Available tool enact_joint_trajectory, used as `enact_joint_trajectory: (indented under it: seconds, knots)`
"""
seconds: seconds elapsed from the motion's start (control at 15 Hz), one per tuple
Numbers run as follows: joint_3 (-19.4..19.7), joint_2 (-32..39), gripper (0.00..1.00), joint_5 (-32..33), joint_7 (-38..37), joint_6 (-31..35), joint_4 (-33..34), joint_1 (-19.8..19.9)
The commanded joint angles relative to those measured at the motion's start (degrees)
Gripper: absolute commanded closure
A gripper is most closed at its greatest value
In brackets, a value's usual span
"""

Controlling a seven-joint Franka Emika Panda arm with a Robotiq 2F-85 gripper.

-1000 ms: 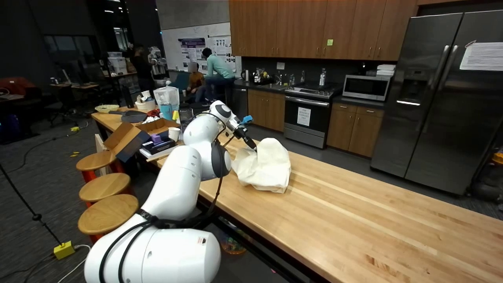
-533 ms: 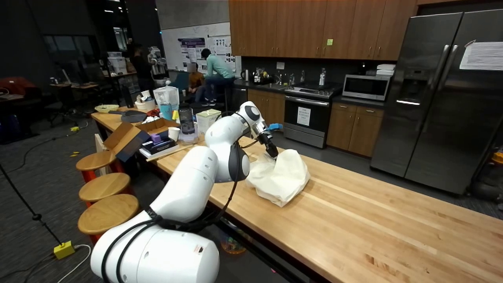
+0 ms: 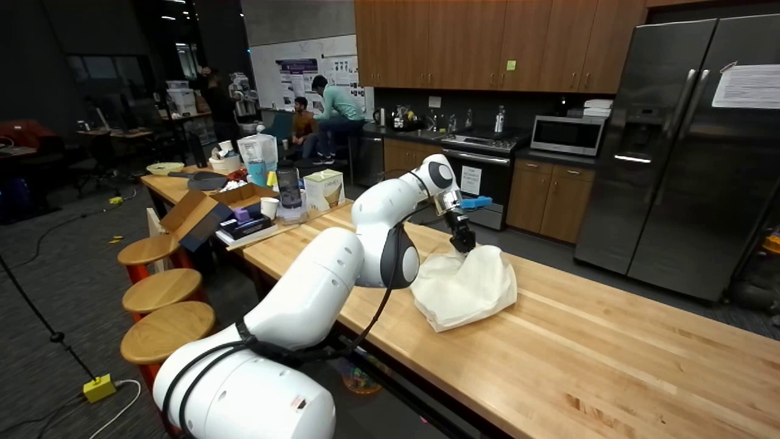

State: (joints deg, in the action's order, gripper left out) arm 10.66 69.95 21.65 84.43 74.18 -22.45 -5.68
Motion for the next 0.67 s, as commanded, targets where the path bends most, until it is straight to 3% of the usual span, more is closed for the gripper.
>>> enact_joint_trajectory:
  seconds: [0.0,0.2,0.6]
  knots:
    - [-1.24,-2.44,0.99,-4.14,-6.68,-1.65,-1.13,3.88]
    - [-1.53,-2.32,0.99,-6.46,-12.87,-0.92,-1.41,2.77]
    - [-0.52,-1.55,0.99,-1.62,-7.02,1.22,-2.0,-9.08]
